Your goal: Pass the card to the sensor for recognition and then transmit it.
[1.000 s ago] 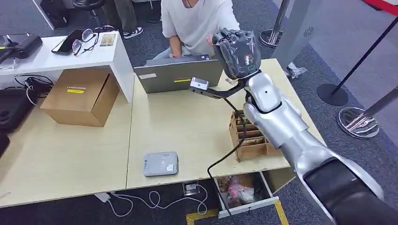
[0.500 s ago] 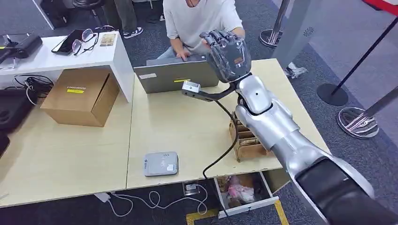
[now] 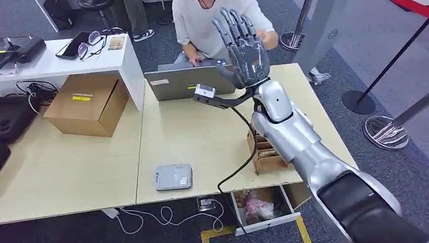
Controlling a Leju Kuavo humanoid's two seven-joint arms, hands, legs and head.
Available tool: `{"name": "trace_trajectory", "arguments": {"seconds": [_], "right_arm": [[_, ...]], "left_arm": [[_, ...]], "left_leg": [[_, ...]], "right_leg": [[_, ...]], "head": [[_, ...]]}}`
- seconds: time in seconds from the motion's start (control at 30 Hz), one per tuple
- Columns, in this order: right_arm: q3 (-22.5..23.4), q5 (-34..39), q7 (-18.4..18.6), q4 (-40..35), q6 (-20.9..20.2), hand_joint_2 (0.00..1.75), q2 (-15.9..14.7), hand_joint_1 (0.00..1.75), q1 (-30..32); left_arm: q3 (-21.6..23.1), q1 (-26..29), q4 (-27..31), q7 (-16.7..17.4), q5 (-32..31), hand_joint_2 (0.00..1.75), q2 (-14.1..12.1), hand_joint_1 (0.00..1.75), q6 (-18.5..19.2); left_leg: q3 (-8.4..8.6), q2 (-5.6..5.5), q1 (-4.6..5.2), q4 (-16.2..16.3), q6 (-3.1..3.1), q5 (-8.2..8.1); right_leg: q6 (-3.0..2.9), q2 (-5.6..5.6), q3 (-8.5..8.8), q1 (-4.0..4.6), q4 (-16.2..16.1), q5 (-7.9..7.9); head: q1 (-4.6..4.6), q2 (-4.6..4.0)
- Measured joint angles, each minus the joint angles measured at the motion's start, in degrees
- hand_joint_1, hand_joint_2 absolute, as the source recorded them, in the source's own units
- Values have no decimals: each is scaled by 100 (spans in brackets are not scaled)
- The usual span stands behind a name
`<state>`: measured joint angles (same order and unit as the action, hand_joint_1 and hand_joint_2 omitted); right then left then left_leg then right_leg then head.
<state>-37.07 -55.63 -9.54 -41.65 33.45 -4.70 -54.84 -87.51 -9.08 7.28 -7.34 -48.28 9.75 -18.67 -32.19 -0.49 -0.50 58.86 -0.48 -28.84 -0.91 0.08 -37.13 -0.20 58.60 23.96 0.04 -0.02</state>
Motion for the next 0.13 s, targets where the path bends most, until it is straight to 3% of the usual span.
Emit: {"name": "trace_trajectory", "arguments": {"seconds": [0.13], "right_arm": [[359, 1746, -410, -951, -416, 0, -17, 0, 615]], "left_arm": [[-46, 26, 0, -118, -2, 0, 4, 0, 46]], "left_leg": [[0, -2, 0, 0, -1, -2]], "right_leg": [[1, 0, -1, 1, -2, 2]], "head": [[2, 0]]}}
